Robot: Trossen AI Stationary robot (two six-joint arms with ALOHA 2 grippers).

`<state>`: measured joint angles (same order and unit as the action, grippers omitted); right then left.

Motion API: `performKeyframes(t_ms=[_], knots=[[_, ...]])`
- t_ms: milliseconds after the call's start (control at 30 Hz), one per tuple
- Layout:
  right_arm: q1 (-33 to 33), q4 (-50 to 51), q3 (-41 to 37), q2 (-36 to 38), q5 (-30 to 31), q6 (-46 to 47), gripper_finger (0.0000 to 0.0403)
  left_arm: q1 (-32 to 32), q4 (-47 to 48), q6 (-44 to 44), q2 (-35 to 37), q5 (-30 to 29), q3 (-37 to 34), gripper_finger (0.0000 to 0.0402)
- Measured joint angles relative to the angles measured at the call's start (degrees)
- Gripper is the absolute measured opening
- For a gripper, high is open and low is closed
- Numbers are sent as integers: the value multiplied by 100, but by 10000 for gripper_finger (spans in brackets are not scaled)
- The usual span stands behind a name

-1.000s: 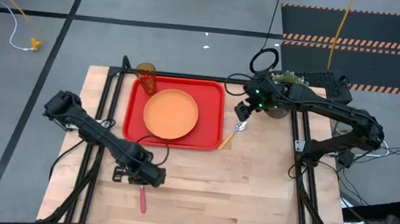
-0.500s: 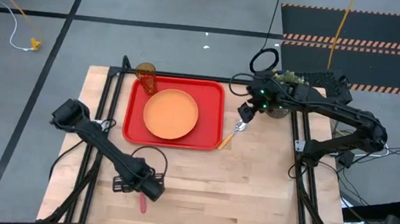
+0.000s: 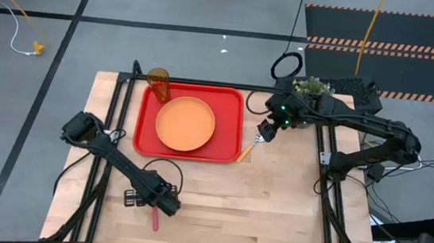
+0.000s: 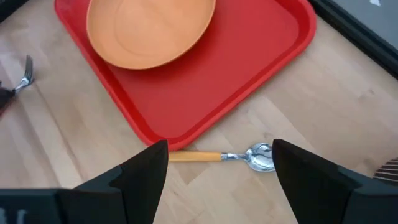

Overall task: Pick and place plate/cup/fork/spoon on tray
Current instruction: Put the pink fork on the red tray to the right of the orange plate

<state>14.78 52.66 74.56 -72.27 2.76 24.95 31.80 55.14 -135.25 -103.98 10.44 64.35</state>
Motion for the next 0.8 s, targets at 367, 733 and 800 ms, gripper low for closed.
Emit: performKeyframes(t_ms=[367, 733, 800], knots=[[-510, -8, 0, 0, 28, 532, 277, -38, -1080, 24, 50, -121, -654, 129], [-781, -14, 0, 0, 44, 952, 277, -32, -1031, 675, 32, -421, -653, 19], [-809, -54, 0, 0, 44, 1025, 277, -30, -1025, 762, 62, -438, -659, 22]])
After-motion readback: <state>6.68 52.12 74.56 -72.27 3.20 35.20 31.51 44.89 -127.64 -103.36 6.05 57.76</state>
